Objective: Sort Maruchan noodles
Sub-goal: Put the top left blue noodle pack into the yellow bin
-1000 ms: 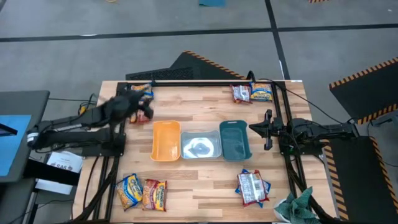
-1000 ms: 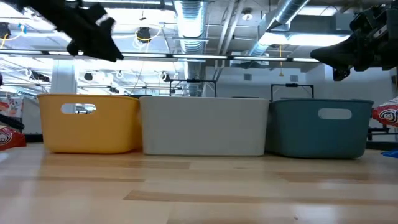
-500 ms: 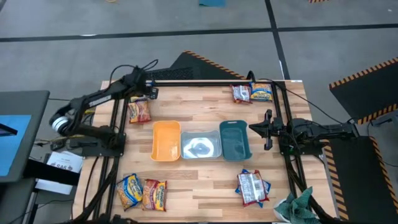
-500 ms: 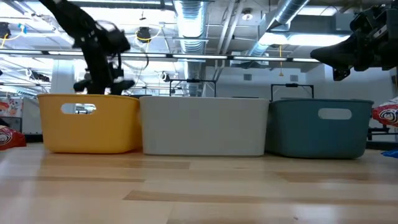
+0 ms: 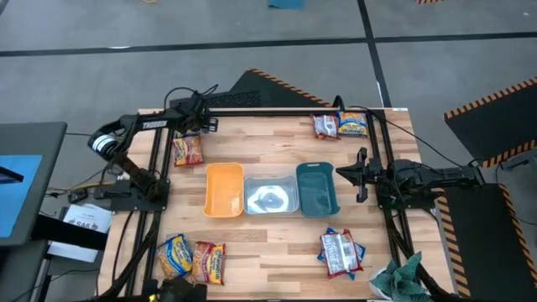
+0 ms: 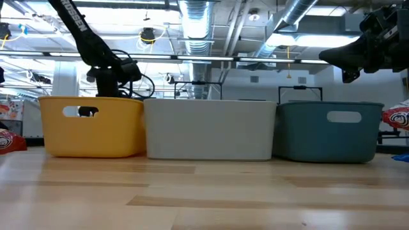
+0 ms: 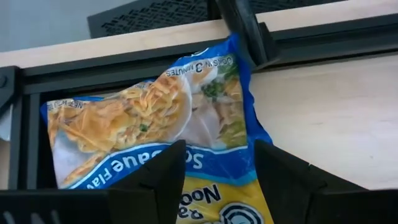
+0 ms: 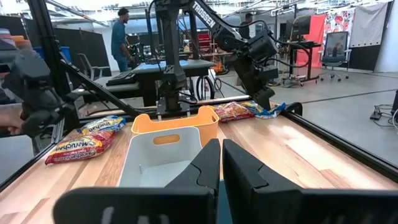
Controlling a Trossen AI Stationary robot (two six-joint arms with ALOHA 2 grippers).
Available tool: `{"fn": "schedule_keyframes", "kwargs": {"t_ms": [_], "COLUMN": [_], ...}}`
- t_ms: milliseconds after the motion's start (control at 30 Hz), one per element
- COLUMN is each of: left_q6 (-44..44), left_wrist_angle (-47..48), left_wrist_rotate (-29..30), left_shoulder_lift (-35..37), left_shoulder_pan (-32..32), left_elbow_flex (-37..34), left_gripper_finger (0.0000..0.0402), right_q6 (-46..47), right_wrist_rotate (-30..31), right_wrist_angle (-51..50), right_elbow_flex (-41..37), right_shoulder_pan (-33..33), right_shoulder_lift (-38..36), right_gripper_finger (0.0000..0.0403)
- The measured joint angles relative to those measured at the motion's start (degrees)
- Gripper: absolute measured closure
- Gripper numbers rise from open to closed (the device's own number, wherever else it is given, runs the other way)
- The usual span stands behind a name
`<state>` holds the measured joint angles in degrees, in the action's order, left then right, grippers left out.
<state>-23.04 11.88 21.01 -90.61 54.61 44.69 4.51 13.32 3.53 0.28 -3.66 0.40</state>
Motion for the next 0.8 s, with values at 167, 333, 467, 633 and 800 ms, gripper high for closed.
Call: {"fn": "schedule_keyframes", "kwargs": {"t_ms": [167, 333, 467, 633, 800], "left_q6": [0.3, 0.9, 2.2, 3.5, 5.1], "left_wrist_angle": [0.5, 2.8, 3.6, 3.6, 4.3], "left_wrist_rotate": [2.0, 3.5, 4.3, 5.0, 2.6], "left_shoulder_lift": [-0.3, -0.6, -1.7, -1.6, 2.0], "left_shoulder_pan": [-1.2, -1.3, -1.6, -3.3, -5.8], "left_elbow_flex": [0.0, 0.0, 0.1, 0.0, -0.2], "left_gripper_finger": [0.0232, 0.0303, 0.0388, 0.0400, 0.0401], "right_q6": [0.0, 0.0, 0.0, 0.0, 0.0], "right_wrist_rotate": [0.0, 0.0, 0.0, 0.0, 0.0], "right_wrist_angle": [0.0, 0.0, 0.0, 0.0, 0.0], "right_elbow_flex": [0.0, 0.0, 0.0, 0.0, 0.0], "right_shoulder_pan": [0.0, 0.0, 0.0, 0.0, 0.0], "right_shoulder_lift": [0.0, 0.0, 0.0, 0.0, 0.0], "right_gripper_finger": [0.0360, 0.0360, 0.0360, 0.0360, 0.0360]}}
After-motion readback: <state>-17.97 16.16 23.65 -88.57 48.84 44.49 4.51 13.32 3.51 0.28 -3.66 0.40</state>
